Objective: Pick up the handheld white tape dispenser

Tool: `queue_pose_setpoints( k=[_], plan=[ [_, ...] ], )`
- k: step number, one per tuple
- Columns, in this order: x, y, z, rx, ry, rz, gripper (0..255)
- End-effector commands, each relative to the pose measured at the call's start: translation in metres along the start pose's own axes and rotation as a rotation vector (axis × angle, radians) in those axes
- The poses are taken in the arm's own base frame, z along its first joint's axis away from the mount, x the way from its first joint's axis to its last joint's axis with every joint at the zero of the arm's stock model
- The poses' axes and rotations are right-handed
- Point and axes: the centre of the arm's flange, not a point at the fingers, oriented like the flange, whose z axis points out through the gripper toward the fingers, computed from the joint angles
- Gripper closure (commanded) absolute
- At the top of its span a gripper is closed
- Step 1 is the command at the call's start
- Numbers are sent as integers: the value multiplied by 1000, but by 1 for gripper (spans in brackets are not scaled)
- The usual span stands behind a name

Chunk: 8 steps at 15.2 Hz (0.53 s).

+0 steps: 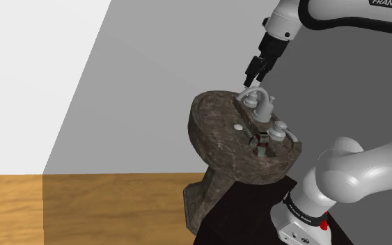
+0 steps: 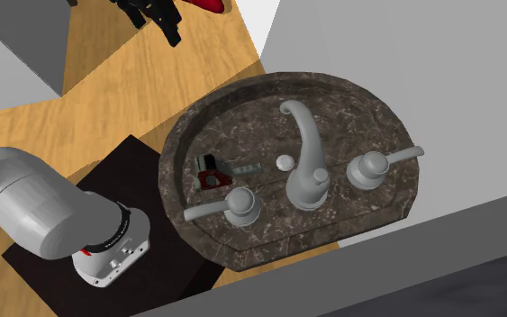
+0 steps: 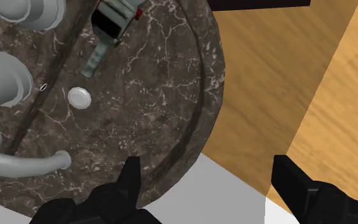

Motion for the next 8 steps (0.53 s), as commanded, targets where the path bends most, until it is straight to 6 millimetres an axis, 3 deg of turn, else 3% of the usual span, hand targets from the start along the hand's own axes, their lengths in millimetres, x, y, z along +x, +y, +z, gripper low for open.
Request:
queue_pose_setpoints(
  k=[1, 8],
  plan=[
    [0, 0, 0, 0, 0, 0, 0],
    [-28, 42, 73, -1, -71, 72, 0]
  ],
)
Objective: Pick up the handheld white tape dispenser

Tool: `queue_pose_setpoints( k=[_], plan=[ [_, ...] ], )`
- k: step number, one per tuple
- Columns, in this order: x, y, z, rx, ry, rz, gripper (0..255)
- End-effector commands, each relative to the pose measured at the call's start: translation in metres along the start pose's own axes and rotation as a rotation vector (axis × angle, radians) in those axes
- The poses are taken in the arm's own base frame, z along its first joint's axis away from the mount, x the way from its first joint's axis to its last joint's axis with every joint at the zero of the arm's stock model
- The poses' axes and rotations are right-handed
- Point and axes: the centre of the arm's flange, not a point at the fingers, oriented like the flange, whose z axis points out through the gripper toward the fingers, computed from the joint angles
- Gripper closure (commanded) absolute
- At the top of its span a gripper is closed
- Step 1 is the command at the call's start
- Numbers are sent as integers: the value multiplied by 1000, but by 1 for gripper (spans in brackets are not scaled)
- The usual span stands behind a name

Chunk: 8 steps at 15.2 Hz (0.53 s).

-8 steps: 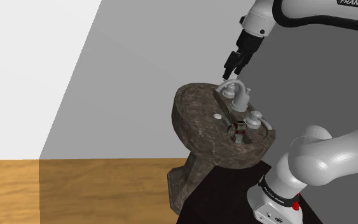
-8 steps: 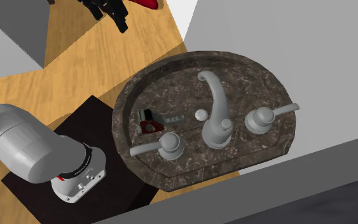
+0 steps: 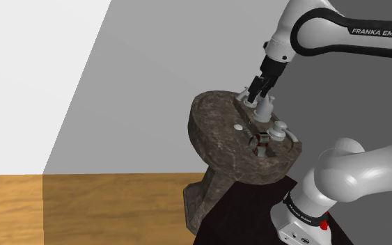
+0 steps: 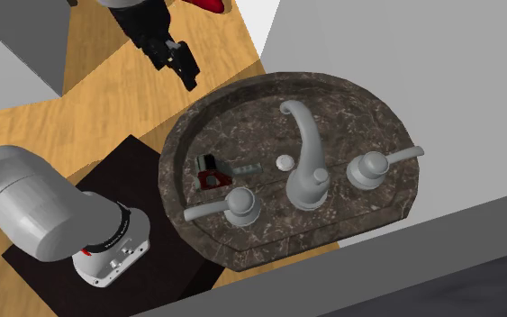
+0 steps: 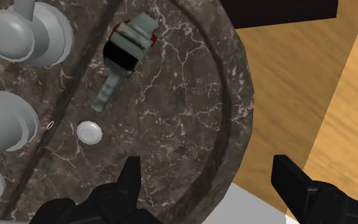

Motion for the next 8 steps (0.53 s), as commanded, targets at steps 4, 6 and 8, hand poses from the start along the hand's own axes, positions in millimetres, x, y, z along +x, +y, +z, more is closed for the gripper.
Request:
queue_pose_setpoints(
  k=[4, 6, 8],
  plan=[
    [-22, 29, 52, -1, -50, 51, 0],
    [-31, 41, 73, -1, -71, 72, 0],
    [-40, 52, 93, -1, -91, 92, 0]
  ],
)
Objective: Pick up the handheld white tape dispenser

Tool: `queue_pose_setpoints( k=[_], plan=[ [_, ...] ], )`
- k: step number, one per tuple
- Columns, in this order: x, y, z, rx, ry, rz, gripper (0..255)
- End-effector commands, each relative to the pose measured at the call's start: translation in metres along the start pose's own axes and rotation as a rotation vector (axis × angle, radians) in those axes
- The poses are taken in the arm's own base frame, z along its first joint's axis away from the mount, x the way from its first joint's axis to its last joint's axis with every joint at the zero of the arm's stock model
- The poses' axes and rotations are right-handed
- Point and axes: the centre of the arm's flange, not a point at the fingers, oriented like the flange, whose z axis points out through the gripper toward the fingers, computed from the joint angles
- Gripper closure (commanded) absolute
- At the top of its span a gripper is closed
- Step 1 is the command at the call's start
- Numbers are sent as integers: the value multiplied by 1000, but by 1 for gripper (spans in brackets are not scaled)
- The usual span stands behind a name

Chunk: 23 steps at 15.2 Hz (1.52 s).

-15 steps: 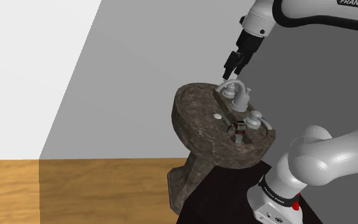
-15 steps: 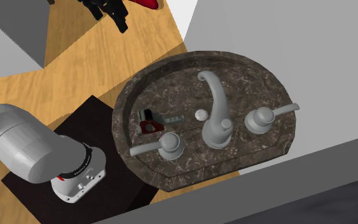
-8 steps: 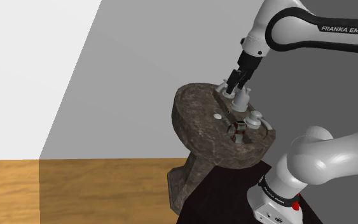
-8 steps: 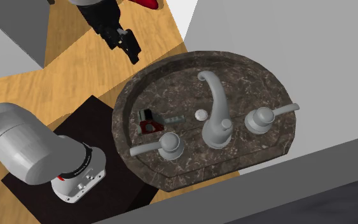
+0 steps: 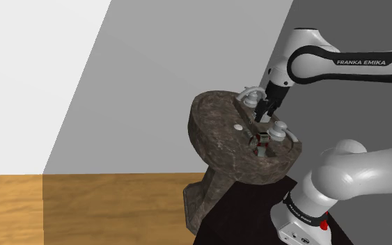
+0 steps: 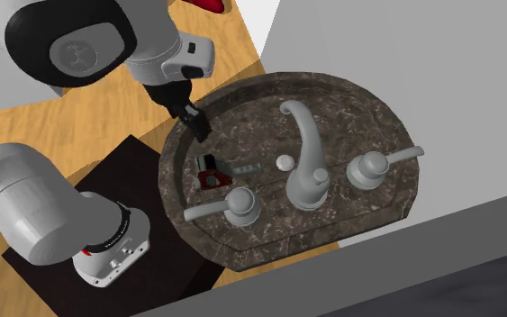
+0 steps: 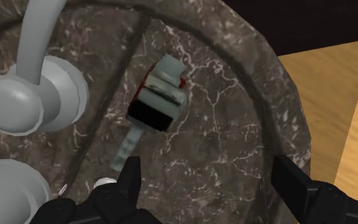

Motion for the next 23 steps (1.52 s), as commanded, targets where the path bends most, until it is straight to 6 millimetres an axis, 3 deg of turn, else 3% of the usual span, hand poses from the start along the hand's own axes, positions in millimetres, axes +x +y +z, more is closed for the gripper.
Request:
queue_pose_setpoints(
  k=[1, 6, 15, 16, 23],
  plan=[
    [-8, 11, 22, 0, -20, 21, 0],
    [-26, 37, 68, -1, -65, 66, 0],
    [-27, 36, 108, -1, -65, 66, 0],
    [-26, 36, 108, -1, -65, 66, 255],
    [-25, 37, 109, -1, -65, 66, 255]
  ],
)
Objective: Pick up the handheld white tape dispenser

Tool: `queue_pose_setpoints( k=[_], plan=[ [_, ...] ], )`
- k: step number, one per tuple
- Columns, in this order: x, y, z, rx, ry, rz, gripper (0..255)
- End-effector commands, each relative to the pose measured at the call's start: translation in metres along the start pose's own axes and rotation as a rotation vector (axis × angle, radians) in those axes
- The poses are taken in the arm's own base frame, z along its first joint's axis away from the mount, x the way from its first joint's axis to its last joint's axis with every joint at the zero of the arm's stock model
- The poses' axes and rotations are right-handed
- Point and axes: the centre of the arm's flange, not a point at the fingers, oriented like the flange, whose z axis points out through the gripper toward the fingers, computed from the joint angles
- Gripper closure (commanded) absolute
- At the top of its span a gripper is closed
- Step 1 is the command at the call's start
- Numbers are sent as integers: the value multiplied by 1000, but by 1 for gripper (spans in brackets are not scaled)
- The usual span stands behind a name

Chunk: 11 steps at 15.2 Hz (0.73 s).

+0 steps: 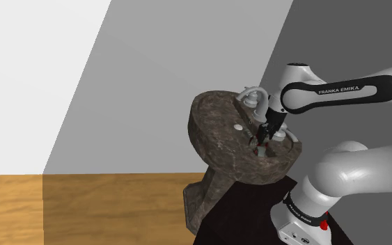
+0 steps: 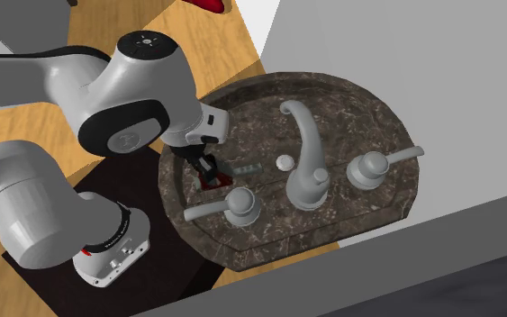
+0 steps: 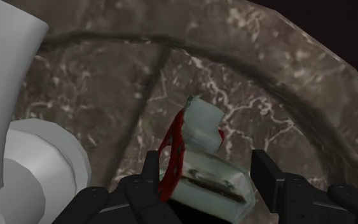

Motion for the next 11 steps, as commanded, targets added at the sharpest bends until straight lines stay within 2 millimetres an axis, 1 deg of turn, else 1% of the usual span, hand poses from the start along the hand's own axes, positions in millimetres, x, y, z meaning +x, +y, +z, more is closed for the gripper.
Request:
queue_pose_setpoints(
  k=[1, 2, 11],
  plan=[
    [0, 0, 2, 0, -2, -1, 255],
    [-1, -1, 1, -1, -3, -1, 255],
    [-4, 1, -47, -1, -3, -1, 255]
  ],
)
